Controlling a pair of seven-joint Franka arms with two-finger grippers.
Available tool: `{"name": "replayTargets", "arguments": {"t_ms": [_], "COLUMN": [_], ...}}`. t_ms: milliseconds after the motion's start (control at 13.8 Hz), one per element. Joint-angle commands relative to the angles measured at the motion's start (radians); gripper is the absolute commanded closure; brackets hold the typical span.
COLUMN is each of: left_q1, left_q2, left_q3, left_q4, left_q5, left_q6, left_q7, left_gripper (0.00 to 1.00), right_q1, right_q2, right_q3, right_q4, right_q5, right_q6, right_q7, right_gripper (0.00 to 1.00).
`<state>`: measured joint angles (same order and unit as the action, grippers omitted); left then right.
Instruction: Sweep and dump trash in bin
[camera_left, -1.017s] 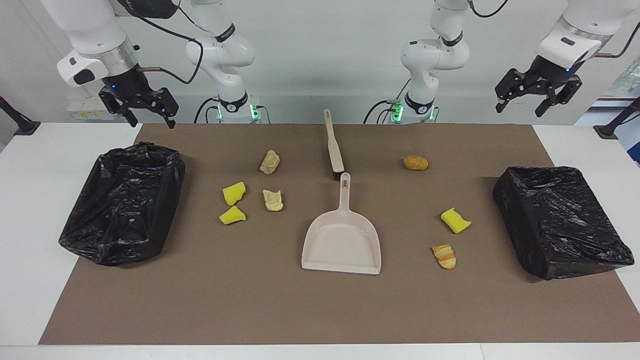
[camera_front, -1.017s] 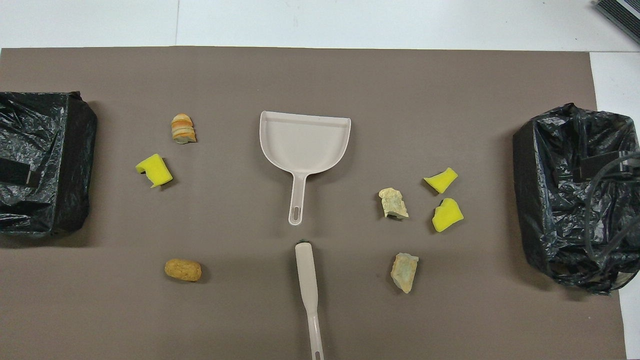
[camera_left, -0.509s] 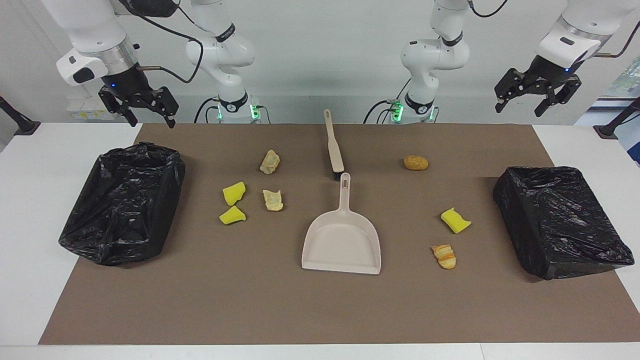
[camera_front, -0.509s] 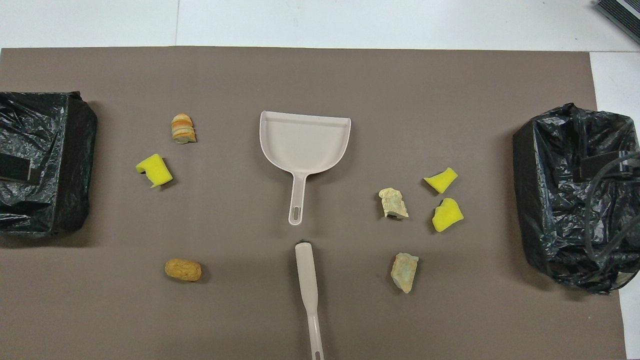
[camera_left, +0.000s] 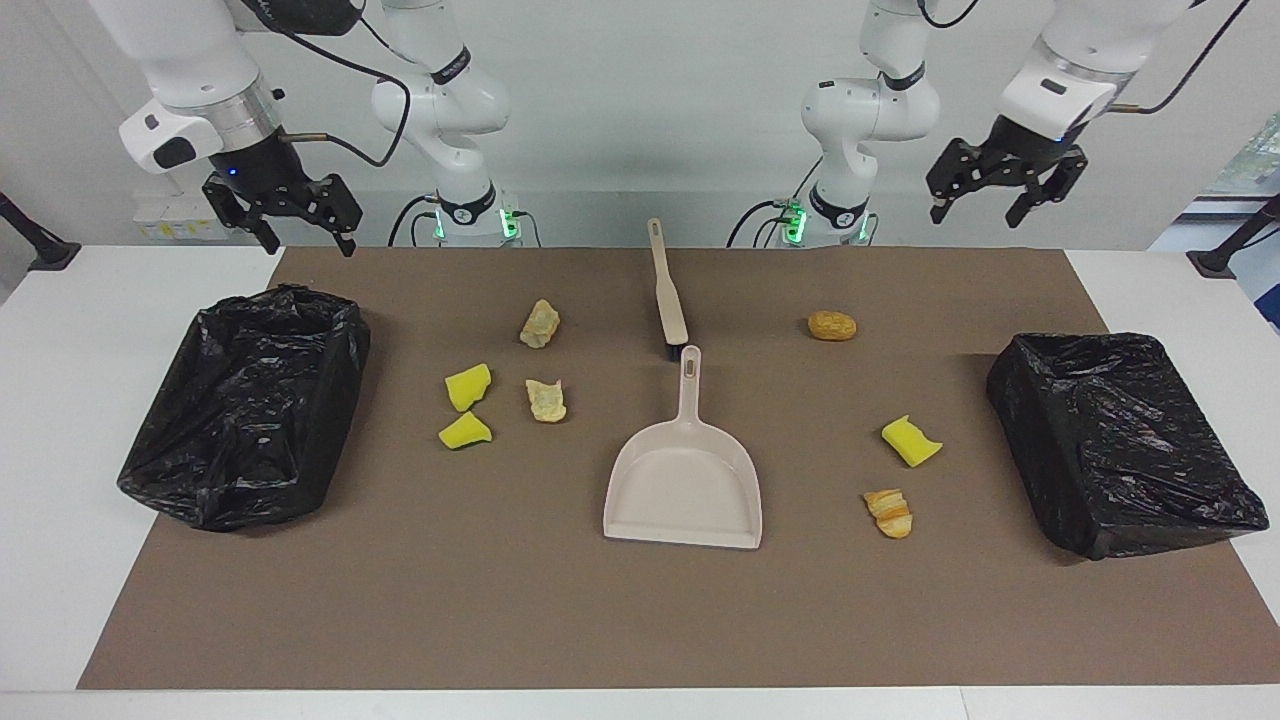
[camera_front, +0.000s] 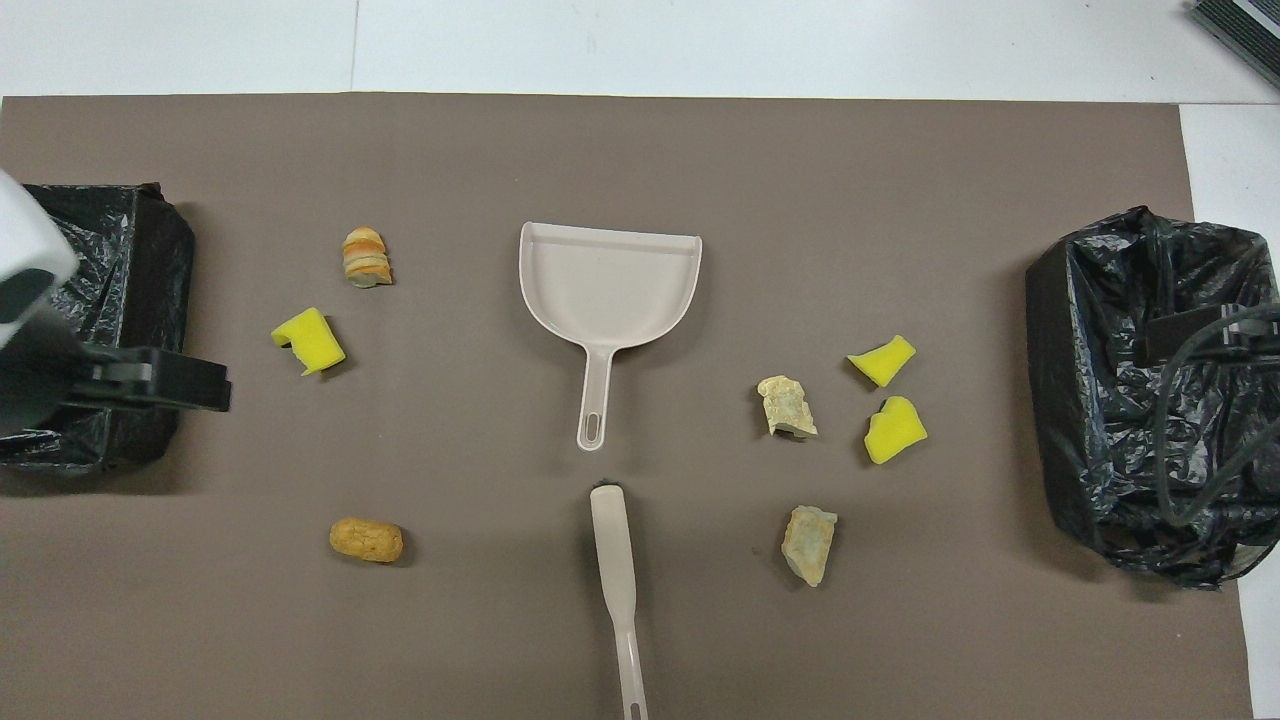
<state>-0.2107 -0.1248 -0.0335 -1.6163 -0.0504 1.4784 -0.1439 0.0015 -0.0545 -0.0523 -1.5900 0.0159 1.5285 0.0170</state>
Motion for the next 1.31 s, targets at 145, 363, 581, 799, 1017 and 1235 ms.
{"name": "replayTargets", "arguments": {"t_ms": [145, 363, 581, 799, 1017, 1235], "left_q1": [-0.229, -0.376, -0.49, -0.636, -0.766, -0.838], "left_q2": [-0.137, -0.174, -0.205, -0.205, -0.127, -0.075], "left_q3": [0.007, 0.007, 0.007, 0.007, 0.007, 0.007], "left_q4": [-0.29, -0.448, -0.566, -0.687, -0.769, -0.829], "left_q5": [-0.011, -0.011, -0.022, -0.022, -0.022, -0.023], "left_q6": [0.146, 0.259, 0.342, 0.494, 0.684, 0.807], "left_q7": [-0.207, -0.345, -0.428, -0.566, -0.719, -0.769], "left_gripper": [0.0, 0.0, 0.0, 0.0, 0.0, 0.0], "right_q1": [0.0, 0.0, 0.0, 0.002, 0.046, 0.142], "right_q2": [-0.011, -0.019, -0.021, -0.008, 0.056, 0.125], "right_q3": [0.005, 0.017, 0.019, 0.052, 0.068, 0.068], "right_q4": [-0.021, -0.045, -0.103, -0.148, -0.156, -0.154], "right_q5": [0.01, 0.012, 0.013, 0.013, 0.065, 0.073], "right_q6": [0.006, 0.012, 0.077, 0.153, 0.246, 0.352], "right_q7": [0.005, 0.003, -0.003, 0.004, 0.079, 0.208], "right_gripper": [0.0, 0.0, 0.0, 0.0, 0.0, 0.0]}}
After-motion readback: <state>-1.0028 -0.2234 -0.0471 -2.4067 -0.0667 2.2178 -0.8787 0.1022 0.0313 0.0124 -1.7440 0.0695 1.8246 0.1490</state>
